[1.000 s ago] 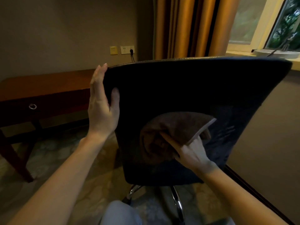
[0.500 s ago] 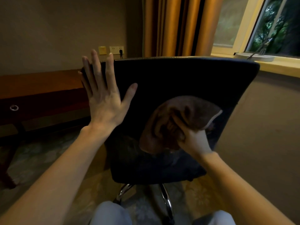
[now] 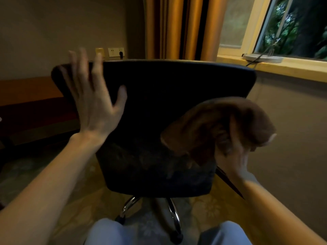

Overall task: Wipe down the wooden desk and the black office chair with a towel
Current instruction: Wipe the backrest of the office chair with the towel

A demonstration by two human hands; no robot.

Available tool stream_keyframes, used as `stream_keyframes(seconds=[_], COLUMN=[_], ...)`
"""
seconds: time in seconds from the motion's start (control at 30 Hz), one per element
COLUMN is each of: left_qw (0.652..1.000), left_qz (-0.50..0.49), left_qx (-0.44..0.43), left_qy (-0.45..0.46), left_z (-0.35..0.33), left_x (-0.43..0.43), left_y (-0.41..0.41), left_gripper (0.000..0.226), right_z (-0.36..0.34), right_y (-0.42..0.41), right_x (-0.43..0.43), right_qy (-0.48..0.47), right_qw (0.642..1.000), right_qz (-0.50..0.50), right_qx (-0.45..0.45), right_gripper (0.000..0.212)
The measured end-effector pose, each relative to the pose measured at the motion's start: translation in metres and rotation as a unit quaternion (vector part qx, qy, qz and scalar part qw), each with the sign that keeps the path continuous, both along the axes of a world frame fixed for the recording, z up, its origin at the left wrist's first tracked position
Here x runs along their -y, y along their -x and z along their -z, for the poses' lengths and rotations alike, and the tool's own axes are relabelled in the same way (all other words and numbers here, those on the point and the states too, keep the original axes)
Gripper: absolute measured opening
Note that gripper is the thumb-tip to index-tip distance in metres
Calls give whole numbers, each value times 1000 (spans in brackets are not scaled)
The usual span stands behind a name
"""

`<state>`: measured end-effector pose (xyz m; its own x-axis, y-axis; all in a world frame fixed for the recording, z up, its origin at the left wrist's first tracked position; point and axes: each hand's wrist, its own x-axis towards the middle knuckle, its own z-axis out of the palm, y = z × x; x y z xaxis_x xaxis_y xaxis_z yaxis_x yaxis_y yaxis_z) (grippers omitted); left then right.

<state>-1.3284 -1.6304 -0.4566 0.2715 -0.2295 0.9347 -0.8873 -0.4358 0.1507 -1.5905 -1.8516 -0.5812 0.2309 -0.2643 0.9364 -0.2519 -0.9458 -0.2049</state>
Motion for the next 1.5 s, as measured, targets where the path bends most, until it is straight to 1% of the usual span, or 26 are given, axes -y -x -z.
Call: stream_keyframes(seconds=[0.07, 0.13, 0.23, 0.3, 0.37, 0.43, 0.5, 0.57, 0.63, 0.67, 0.7, 0.77, 0.83, 0.87, 0.93, 0.97, 1.0, 1.07, 1.1, 1.17, 1.3, 1.37, 1.43, 1.5], left_qw=[996, 992, 995, 995, 995, 996, 997, 997, 998, 998, 997, 996, 993, 990, 985, 986, 991, 999, 997, 990, 984, 984, 986, 985], left_qz=[49, 76, 69, 57, 53, 51, 46, 46, 45, 46, 51, 66, 74, 82, 101, 99, 85, 36, 18, 21, 40, 34, 23, 22], left_qx=[60, 83, 73, 80, 79, 72, 64, 56, 50, 50, 50, 58, 87, 105, 124, 115, 89, -6, -60, -131, -159, -160, -155, -158], left_qy=[-45, -55, -21, -17, -20, -17, -11, -8, -8, -10, -11, -18, -40, -54, -72, -65, -45, 16, 40, 53, 66, 68, 65, 68], left_z=[-7, -14, -15, -12, -11, -12, -12, -11, -10, -9, -9, -10, -12, -14, -18, -18, -17, -13, -11, -9, -16, -17, -17, -18], left_x=[12, 25, 34, 33, 33, 35, 38, 40, 40, 40, 38, 34, 26, 21, 7, 0, -7, -20, -24, -30, -30, -27, -24, -22], left_y=[16, 31, 35, 30, 27, 28, 30, 33, 35, 35, 35, 32, 25, 20, 5, -6, -20, -45, -53, -60, -49, -41, -33, -23], left_gripper=[66, 61, 57, 55, 56, 57, 58, 59, 59, 60, 60, 61, 61, 61, 58, 57, 56, 56, 56, 54, 53, 52, 52, 53], right_z=[-12, -27, -40, -34, -19, -1, 19, 41, 58, 61, 61, 60, 60, 57, 43, 33, 22, 7, 1, -2, -2, 6, 16, 21], right_y=[9, 13, 6, -8, -28, -52, -75, -91, -99, -99, -97, -85, -67, -56, -34, -23, -11, 8, 12, 8, -30, -52, -75, -100], right_x=[11, 18, 16, 12, 11, 2, -19, -43, -62, -69, -73, -71, -64, -61, -51, -42, -33, -20, -17, -15, -39, -55, -74, -97], right_qy=[-26, -17, 21, 15, -12, -35, -63, -96, -95, -86, -78, -82, -117, -151, -226, -245, -251, -256, -261, -275, -309, -302, -312, -351], right_qw=[998, 997, 1000, 999, 998, 999, 997, 990, 978, 974, 974, 975, 978, 977, 966, 960, 957, 958, 958, 955, 934, 934, 933, 919], right_qz=[12, 17, 16, -13, -28, -6, -9, -33, -60, -76, -94, -122, -127, -131, -111, -82, -55, -42, -45, -49, -83, -81, -106, -149], right_qx=[64, 67, -6, -50, -47, -31, -41, -103, -176, -193, -193, -166, -120, -74, 57, 108, 133, 120, 107, 95, 158, 171, 143, 100], right_gripper=[80, 79, 79, 78, 78, 71, 69, 74, 76, 74, 70, 62, 62, 62, 62, 60, 58, 60, 63, 63, 62, 61, 56, 62])
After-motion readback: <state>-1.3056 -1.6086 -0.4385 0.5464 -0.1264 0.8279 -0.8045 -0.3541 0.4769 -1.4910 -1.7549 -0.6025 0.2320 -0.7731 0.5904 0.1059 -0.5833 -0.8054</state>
